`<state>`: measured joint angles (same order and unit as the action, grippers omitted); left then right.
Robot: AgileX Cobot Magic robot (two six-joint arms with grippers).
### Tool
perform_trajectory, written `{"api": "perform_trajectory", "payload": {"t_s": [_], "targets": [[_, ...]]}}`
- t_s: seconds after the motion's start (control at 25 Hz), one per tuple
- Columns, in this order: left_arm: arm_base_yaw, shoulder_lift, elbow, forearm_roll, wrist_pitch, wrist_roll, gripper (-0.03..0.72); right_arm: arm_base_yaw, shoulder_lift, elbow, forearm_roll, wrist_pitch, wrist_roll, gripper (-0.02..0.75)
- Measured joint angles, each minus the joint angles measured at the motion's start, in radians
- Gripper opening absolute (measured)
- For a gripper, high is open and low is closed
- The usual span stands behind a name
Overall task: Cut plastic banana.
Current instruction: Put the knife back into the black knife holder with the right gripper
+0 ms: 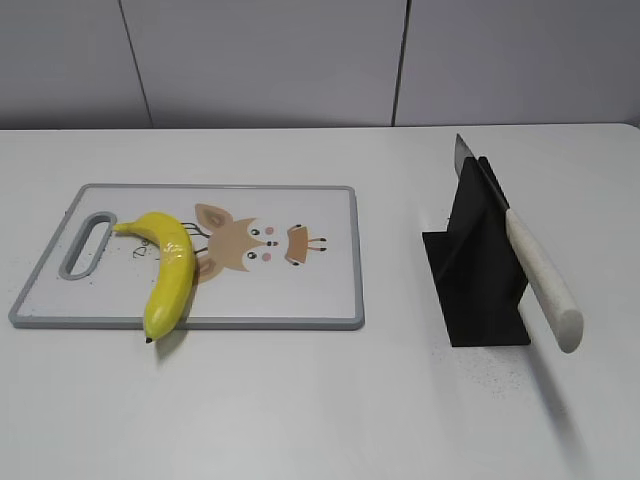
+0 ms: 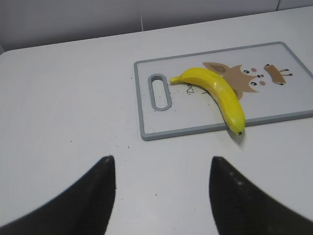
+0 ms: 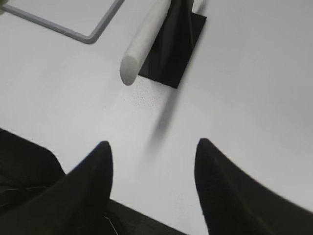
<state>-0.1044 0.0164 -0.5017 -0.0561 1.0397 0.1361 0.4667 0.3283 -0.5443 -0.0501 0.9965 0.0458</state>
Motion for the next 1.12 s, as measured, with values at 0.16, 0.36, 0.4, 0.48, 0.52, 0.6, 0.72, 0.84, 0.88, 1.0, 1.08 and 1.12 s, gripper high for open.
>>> {"api": "perform_trajectory", "payload": {"t_s": [0.16,0.36,0.4,0.48,0.52,0.6,0.72,0.84,0.88,1.0,1.08,1.12], "targets": [[0.0,0.0,0.0,0.0,0.0,0.0,0.581,0.0,-0.076,0.079,0.001,-0.01,-0.001,0.428],[0.0,0.0,0.0,0.0,0.0,0.0,0.569,0.0,-0.109,0.122,0.001,-0.04,-0.001,0.428],[0.0,0.0,0.0,0.0,0.0,0.0,0.567,0.0,-0.11,0.122,0.001,-0.042,-0.001,0.428],[0.0,0.0,0.0,0.0,0.0,0.0,0.565,0.0,-0.122,0.122,0.001,-0.047,-0.001,0.428],[0.0,0.0,0.0,0.0,0.0,0.0,0.565,0.0,-0.132,0.122,0.001,-0.048,-0.001,0.428],[0.0,0.0,0.0,0.0,0.0,0.0,0.564,0.0,-0.175,0.122,0.001,-0.051,-0.001,0.428],[0.0,0.0,0.0,0.0,0.0,0.0,0.564,0.0,-0.27,0.122,0.001,-0.051,-0.001,0.428],[0.0,0.0,0.0,0.0,-0.003,0.0,0.564,0.0,-0.329,0.121,0.001,-0.05,-0.001,0.428],[0.0,0.0,0.0,-0.002,-0.003,0.0,0.564,0.0,-0.332,0.121,0.002,-0.05,-0.001,0.428],[0.0,0.0,0.0,0.0,-0.003,0.0,0.564,0.001,-0.333,0.121,0.018,-0.054,-0.001,0.428],[0.0,0.0,0.0,-0.001,-0.003,0.0,0.564,0.001,-0.333,0.121,0.028,-0.054,-0.001,0.428],[0.0,0.0,0.0,-0.001,-0.003,0.0,0.564,0.001,-0.333,0.121,0.036,-0.054,-0.001,0.428]]}}
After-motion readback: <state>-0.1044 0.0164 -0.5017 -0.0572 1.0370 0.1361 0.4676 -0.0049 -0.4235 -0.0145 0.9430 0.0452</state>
